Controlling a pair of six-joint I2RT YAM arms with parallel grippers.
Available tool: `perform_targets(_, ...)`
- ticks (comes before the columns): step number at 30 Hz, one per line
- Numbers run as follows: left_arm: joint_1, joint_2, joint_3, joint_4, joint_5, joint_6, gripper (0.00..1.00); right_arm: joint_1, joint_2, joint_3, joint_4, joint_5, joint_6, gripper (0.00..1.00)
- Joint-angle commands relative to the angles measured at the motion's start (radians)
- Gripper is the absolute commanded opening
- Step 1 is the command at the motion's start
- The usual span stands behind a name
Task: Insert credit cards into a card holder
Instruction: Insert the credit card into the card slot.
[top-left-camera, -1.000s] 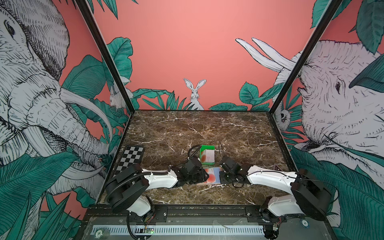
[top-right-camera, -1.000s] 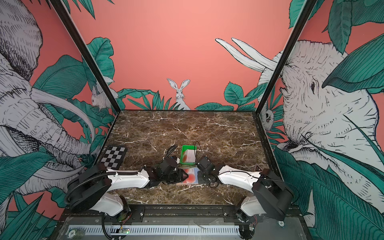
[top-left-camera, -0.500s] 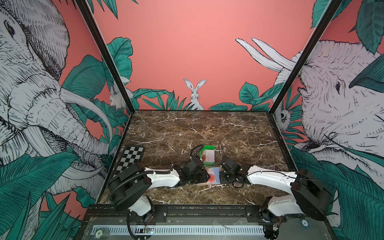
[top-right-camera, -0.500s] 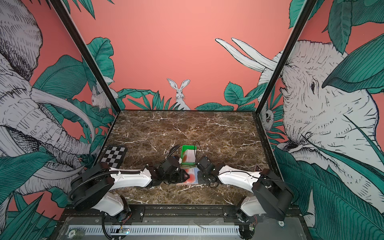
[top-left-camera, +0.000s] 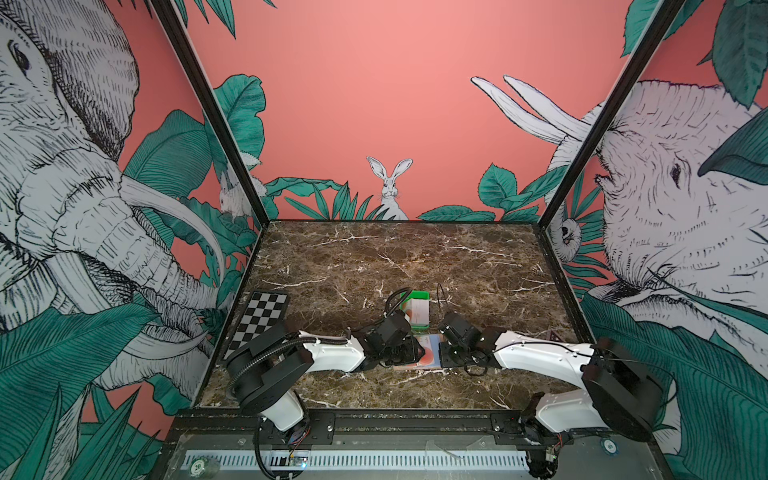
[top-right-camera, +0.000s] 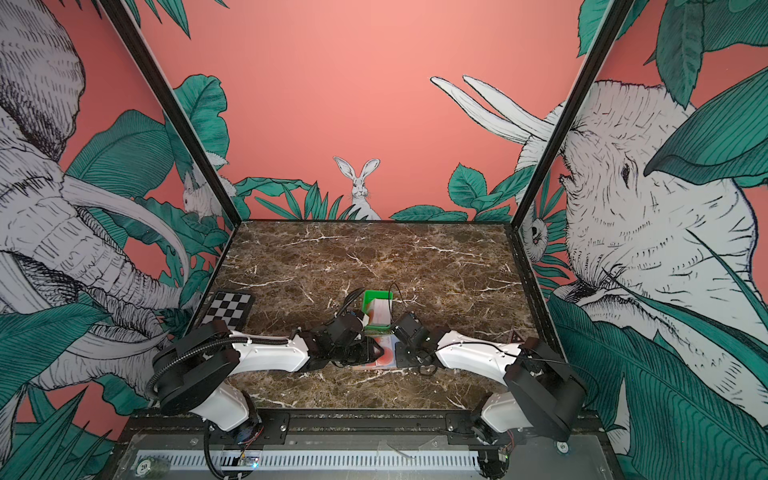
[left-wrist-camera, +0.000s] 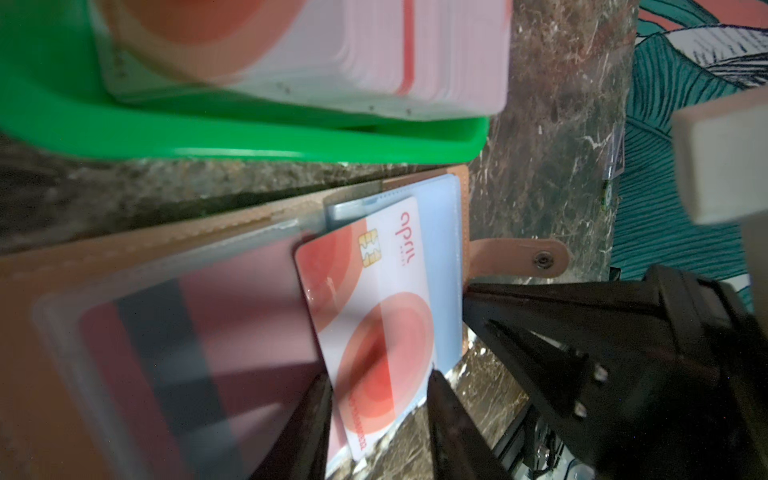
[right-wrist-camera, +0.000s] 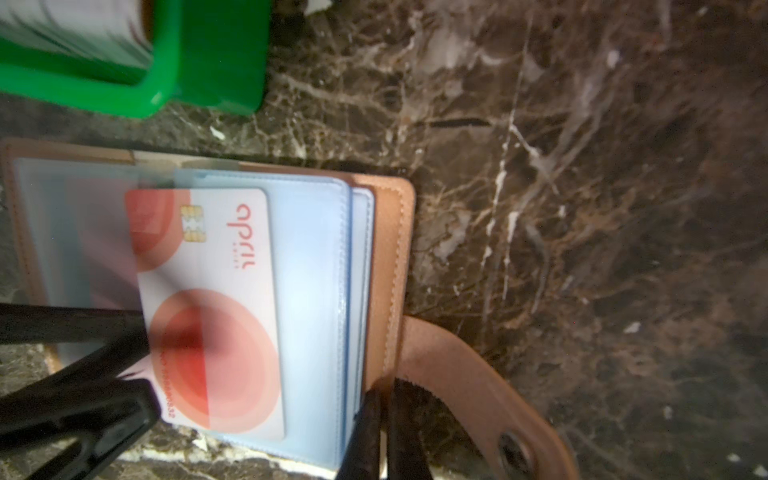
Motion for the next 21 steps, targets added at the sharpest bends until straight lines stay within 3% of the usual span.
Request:
perform_targets(1,-0.006,0.024,0.011,-0.008,0.000,0.013,0.40,0.013,0.024,-0.017,0.007,-0.012,0.000,0.06)
perform_targets(8,-0.009,0.014,0.011,-0.003,0.003,0.022,0.40,0.016,0.026,-0.011,0.003,-0.013,-0.003,0.06)
perform_targets(17,-0.009,-0.068,0.030,-0.231,-0.067,0.055,0.40,0.016,0.028,-0.008,0.002,-0.010,-0.004,0.06)
perform_targets(21,-0.009,-0.068,0.032,-0.242,-0.062,0.056,0.41,0.016,0.031,-0.008,0.004,-0.010,-0.003,0.06)
